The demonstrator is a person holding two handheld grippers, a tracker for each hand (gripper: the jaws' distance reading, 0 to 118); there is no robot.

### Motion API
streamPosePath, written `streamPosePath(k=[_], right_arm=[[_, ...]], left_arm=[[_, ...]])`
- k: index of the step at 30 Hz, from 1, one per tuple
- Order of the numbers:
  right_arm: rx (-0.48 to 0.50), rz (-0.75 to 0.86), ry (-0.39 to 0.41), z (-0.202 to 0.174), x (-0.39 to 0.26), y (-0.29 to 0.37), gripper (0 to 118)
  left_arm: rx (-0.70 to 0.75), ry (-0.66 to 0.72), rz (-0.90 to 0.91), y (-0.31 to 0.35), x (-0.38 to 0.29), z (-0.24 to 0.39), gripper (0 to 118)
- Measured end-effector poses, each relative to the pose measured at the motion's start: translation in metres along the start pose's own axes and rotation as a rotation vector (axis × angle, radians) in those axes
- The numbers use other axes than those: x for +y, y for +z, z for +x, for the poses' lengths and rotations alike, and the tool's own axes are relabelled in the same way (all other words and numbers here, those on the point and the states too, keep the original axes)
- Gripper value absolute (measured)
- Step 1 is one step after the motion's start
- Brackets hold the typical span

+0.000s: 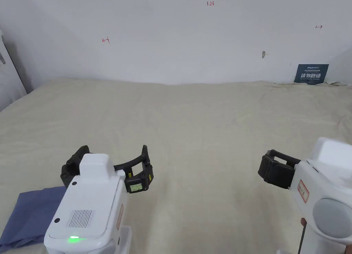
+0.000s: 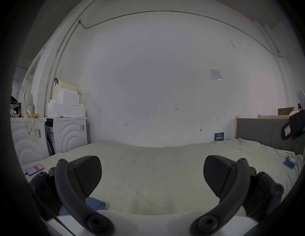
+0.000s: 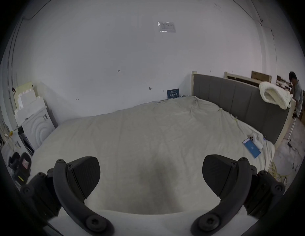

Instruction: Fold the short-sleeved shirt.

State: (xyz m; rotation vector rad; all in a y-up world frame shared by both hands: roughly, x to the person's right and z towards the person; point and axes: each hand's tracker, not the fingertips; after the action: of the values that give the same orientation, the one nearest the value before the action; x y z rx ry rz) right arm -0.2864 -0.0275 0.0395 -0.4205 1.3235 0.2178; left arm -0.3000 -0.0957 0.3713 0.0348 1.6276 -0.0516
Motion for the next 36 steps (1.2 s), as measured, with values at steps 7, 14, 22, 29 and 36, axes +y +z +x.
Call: streamPosePath(k=[7, 14, 22, 29, 36], right_arm=[[-0.005, 0.022, -0.006, -0.004, 0.000, 0.002, 118], [0.029, 0.093, 0.053, -0.005, -0.006, 0.006, 118], [0.103, 0.391, 0.116, 0.002, -0.024, 0.009, 118], [0.083, 0.432, 0.167, 0.003, -0.031, 0.006, 118], [0.104, 0.420, 0.136, 0.008, -0.031, 0.006, 118]], left_arm=[[0.000, -0.006, -0.002, 0.000, -0.001, -0.001, 118], [0.000, 0.003, 0.000, 0.000, -0.001, -0.001, 118], [0.001, 0.003, 0.008, 0.001, 0.001, 0.000, 118], [0.001, 0.002, 0.018, 0.002, 0.004, 0.000, 118], [0.002, -0.002, 0.019, 0.003, 0.004, 0.000, 118]])
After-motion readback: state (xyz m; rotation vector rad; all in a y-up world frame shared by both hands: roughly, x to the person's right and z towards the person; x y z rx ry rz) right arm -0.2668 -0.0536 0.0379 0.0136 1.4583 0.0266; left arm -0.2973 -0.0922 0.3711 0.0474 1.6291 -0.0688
